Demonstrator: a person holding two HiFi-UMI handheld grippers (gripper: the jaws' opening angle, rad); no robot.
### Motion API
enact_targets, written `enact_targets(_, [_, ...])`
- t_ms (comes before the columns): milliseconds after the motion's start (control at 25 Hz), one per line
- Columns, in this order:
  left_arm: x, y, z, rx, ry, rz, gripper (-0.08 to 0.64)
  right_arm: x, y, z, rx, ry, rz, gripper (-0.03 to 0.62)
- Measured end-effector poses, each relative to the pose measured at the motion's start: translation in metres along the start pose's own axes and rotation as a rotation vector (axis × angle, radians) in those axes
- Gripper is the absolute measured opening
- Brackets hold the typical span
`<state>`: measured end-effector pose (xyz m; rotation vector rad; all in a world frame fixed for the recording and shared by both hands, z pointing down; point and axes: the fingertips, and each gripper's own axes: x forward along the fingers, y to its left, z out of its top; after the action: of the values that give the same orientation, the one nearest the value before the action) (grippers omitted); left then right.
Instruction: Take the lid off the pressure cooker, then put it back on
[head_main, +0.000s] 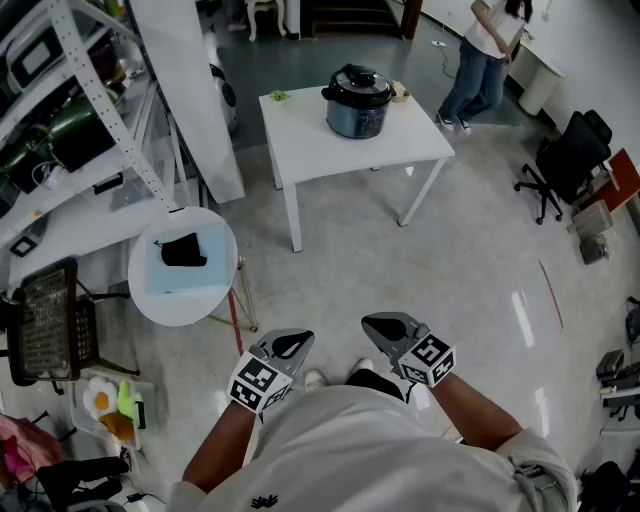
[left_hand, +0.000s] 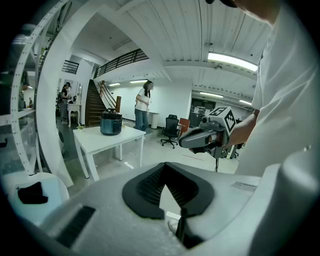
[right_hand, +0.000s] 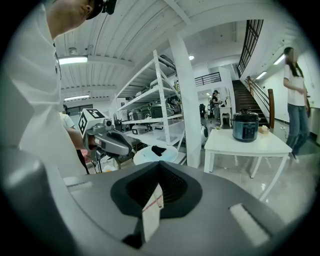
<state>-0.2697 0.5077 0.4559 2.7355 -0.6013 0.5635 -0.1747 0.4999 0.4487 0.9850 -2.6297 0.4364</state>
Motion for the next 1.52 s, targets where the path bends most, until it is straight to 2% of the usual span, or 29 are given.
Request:
enact_targets(320, [0.014, 0.014, 0.006, 0.001, 0.003, -0.023, 0.006, 0.003, -0.023, 0.002, 0.015, -0.009, -0.028, 0.011])
enact_targets(520, [0.040, 0.032, 0.027, 0.017, -0.022, -0.051, 0.009, 0.007, -0.050, 0.001, 0.039, -0.005, -0.019, 0.012])
enact_targets(600, [0.055, 0.044, 0.042, 0.030, -0.036, -0.058, 0.066, 0.010, -0.066, 0.004, 0.040, -0.016, -0.013, 0.014])
enact_targets(680, [0.071, 0.060, 0.056, 0.036, -0.040, -0.056, 0.125, 0.014, -0.087, 0.009, 0.039, -0.029, -0.015, 0.014])
enact_targets(840, [0.112, 0.091, 0.091, 0.048, -0.050, -0.049, 0.175, 0.016, -0.145, 0.020, 0.044, -0.049, -0.026, 0.044])
enact_targets(1200, [0.211, 0.160, 0.185, 0.102, -0.042, -0.007, 0.207, 0.006, -0.269, 0.054, 0.008, -0.079, -0.018, 0.044])
enact_targets(1520, [0.284, 0.209, 0.241, 0.144, -0.045, -0.003, 0.221, -0.004, -0.355, 0.049, 0.040, -0.065, -0.043, 0.055])
